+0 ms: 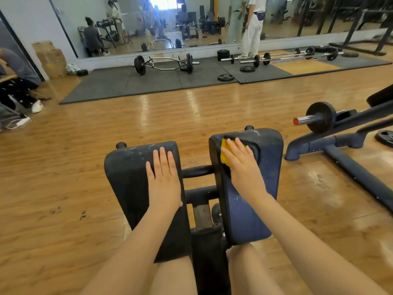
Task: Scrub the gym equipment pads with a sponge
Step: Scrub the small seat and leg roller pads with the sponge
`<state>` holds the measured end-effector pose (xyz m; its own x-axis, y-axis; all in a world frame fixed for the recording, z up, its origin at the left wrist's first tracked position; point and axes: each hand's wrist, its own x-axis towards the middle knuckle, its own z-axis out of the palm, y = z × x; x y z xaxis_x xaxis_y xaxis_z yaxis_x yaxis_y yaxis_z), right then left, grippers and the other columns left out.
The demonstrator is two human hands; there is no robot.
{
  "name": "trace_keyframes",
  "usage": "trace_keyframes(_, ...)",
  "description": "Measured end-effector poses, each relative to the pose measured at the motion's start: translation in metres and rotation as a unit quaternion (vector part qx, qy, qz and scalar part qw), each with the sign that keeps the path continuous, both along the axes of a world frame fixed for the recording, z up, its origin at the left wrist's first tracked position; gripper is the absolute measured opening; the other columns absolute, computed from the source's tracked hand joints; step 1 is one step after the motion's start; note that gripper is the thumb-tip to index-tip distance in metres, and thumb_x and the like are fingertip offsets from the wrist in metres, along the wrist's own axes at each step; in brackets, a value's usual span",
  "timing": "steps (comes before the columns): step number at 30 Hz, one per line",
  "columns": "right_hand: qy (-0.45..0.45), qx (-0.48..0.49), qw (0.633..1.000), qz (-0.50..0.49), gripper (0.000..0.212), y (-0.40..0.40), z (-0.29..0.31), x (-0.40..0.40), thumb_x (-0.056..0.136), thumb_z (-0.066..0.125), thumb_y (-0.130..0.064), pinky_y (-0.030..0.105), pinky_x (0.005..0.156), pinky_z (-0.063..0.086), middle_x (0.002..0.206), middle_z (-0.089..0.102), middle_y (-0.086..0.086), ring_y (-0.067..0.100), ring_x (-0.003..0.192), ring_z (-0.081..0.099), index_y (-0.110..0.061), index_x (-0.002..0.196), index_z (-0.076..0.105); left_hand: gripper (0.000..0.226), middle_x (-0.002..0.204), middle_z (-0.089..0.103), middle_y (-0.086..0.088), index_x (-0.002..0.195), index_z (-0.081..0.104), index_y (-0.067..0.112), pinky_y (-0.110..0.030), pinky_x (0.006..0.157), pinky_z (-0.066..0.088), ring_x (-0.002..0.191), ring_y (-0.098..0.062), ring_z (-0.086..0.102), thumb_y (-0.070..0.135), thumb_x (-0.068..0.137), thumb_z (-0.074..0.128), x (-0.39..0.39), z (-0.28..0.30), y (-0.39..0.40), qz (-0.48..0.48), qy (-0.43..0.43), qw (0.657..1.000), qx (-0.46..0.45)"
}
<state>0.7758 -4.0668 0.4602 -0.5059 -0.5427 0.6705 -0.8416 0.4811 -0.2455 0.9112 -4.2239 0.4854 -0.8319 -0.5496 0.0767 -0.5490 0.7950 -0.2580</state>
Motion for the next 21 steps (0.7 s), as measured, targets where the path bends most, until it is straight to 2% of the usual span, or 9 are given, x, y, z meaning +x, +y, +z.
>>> trace_keyframes(3,0.011,0.025,1.000,-0.005,0.056,-0.008,-0.003,-0.004,0.076,0.070,0.002,0.051,0.108,0.016,0.140,0.046,0.013,0.032,0.135,0.032,-0.008,0.128,0.053,0.138,0.138,-0.040,-0.028,0.130,-0.037,-0.006,-0.053,0.106,-0.014,0.138,-0.043,-0.025,0.057,0.073,0.071,0.001,0.000,-0.001,-0.001,-0.001,1.000,0.000)
trace_keyframes(6,-0.011,0.004,1.000,-0.005,0.064,-0.005,-0.022,0.008,0.073,0.069,0.010,0.047,0.111,0.014,0.142,0.044,0.011,0.026,0.138,0.023,-0.008,0.131,0.049,0.137,0.145,-0.034,-0.029,0.131,-0.036,-0.006,-0.053,0.106,-0.013,0.139,-0.044,-0.023,0.055,0.073,0.073,0.000,0.000,0.000,0.000,-0.001,1.000,-0.002)
trace_keyframes(10,-0.029,0.037,0.999,0.023,0.086,0.016,-0.056,0.026,0.062,0.072,0.018,0.036,0.117,0.009,0.144,0.037,0.006,0.018,0.139,0.016,-0.013,0.136,0.039,0.139,0.147,-0.031,-0.030,0.130,-0.037,-0.007,-0.054,0.108,-0.012,0.138,-0.045,-0.024,0.054,0.072,0.074,-0.002,0.002,0.002,0.007,-0.015,1.000,0.002)
trace_keyframes(15,-0.031,-0.001,0.999,0.025,0.076,0.021,-0.047,0.028,0.061,0.067,0.024,0.027,0.117,0.001,0.141,0.039,0.008,0.022,0.137,0.022,-0.004,0.130,0.049,0.140,0.147,-0.031,-0.030,0.130,-0.037,-0.008,-0.054,0.108,-0.011,0.138,-0.045,-0.024,0.055,0.072,0.073,-0.001,0.002,0.003,0.004,-0.020,1.000,0.001)
trace_keyframes(18,-0.001,0.005,1.000,0.011,0.074,0.016,-0.031,0.021,0.063,0.068,0.021,0.033,0.117,0.008,0.141,0.044,0.013,0.025,0.136,0.024,-0.005,0.130,0.049,0.139,0.148,-0.030,-0.030,0.129,-0.038,-0.008,-0.055,0.109,-0.010,0.138,-0.045,-0.023,0.054,0.072,0.074,-0.003,0.001,0.002,0.009,-0.020,1.000,0.002)
trace_keyframes(21,0.049,0.082,0.995,-0.009,0.072,0.014,-0.023,0.010,0.067,0.075,0.003,0.044,0.111,0.018,0.143,0.043,0.011,0.027,0.136,0.028,-0.010,0.132,0.048,0.140,0.148,-0.030,-0.031,0.128,-0.038,-0.008,-0.054,0.108,-0.010,0.138,-0.045,-0.023,0.054,0.072,0.074,-0.004,0.000,0.003,0.010,-0.022,1.000,0.000)
